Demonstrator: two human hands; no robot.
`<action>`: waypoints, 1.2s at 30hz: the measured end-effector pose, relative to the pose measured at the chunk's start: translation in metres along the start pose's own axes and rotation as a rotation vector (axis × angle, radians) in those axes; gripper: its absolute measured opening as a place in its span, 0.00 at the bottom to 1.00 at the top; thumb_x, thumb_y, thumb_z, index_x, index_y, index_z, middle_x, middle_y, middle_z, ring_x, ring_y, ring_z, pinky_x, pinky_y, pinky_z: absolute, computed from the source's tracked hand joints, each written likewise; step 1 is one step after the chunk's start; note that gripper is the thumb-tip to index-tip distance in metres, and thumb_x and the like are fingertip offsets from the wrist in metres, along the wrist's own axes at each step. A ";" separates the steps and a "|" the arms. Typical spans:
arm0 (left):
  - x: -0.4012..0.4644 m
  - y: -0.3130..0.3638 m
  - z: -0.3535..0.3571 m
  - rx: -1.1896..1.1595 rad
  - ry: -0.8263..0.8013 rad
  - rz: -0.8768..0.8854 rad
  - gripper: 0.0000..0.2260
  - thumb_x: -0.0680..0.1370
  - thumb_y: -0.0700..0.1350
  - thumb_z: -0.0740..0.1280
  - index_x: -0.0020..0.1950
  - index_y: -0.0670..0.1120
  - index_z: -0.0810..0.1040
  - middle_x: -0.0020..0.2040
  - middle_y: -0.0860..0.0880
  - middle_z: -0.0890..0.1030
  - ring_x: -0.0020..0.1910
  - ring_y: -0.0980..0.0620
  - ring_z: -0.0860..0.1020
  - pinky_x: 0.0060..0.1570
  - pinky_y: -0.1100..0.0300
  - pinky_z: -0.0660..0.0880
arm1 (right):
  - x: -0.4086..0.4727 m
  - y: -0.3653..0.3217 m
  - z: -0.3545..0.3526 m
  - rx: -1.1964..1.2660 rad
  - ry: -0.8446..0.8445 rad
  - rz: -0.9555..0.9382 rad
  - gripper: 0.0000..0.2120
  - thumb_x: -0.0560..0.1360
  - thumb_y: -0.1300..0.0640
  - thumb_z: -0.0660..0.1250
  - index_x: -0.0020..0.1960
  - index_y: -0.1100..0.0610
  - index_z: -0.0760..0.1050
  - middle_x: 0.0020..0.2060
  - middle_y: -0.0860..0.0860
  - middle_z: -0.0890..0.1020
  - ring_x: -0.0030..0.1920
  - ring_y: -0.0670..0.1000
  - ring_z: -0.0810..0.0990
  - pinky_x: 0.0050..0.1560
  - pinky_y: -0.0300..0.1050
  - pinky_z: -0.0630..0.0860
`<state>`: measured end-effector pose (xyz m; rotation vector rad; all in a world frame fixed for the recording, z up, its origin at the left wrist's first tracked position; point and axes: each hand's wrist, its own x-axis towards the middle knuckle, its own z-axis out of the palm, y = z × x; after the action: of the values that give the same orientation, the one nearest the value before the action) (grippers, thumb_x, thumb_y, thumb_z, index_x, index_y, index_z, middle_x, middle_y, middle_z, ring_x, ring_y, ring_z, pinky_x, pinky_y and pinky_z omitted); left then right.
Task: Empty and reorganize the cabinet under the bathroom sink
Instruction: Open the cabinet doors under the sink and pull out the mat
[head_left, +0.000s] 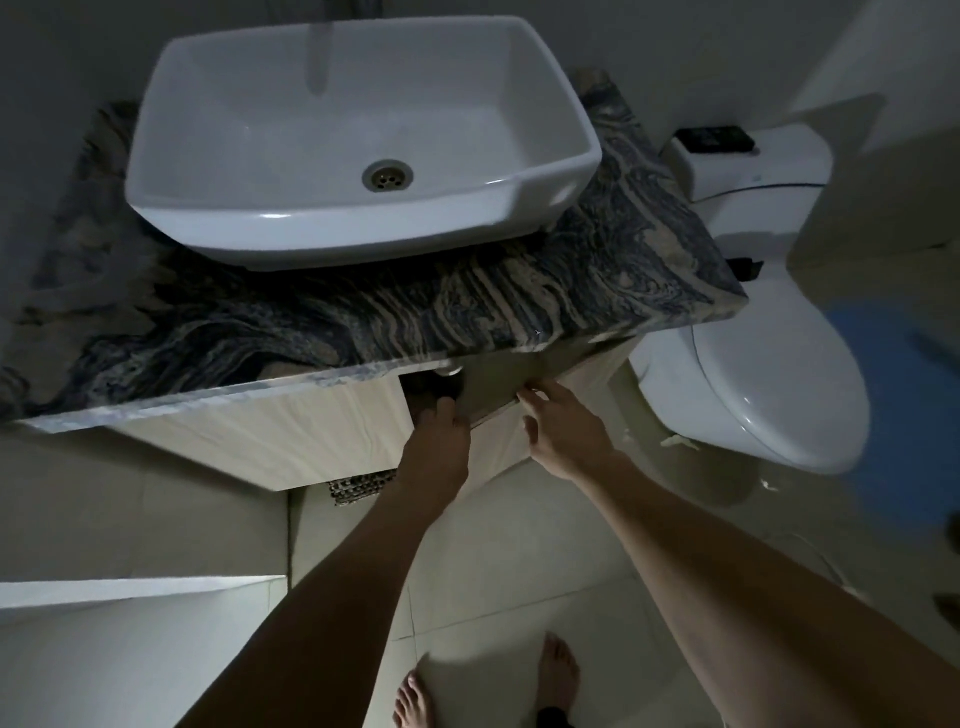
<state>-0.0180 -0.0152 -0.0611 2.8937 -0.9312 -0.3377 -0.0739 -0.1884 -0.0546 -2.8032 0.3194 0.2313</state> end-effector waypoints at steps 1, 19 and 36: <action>0.000 0.000 0.003 -0.013 -0.060 -0.004 0.11 0.74 0.35 0.68 0.57 0.40 0.79 0.62 0.41 0.71 0.56 0.42 0.74 0.46 0.55 0.76 | -0.003 0.001 0.001 0.018 0.017 0.011 0.18 0.83 0.54 0.58 0.71 0.52 0.71 0.72 0.48 0.69 0.68 0.52 0.73 0.56 0.47 0.76; -0.042 0.119 0.026 -0.757 -0.763 -0.297 0.34 0.67 0.50 0.80 0.70 0.43 0.73 0.65 0.44 0.78 0.51 0.49 0.83 0.54 0.53 0.81 | -0.095 0.092 -0.033 -0.260 -0.450 -0.013 0.38 0.81 0.69 0.56 0.79 0.36 0.51 0.80 0.44 0.39 0.78 0.55 0.61 0.70 0.58 0.71; -0.037 0.308 0.074 -0.954 -0.540 -0.196 0.28 0.72 0.56 0.75 0.62 0.38 0.77 0.48 0.46 0.78 0.48 0.47 0.78 0.41 0.59 0.71 | -0.122 0.195 -0.084 -0.705 -0.641 -0.172 0.45 0.76 0.71 0.66 0.82 0.54 0.42 0.81 0.53 0.41 0.80 0.59 0.53 0.75 0.66 0.60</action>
<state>-0.2390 -0.2444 -0.0818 2.0053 -0.3356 -1.2225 -0.2279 -0.3723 -0.0081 -3.1514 -0.2006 1.3898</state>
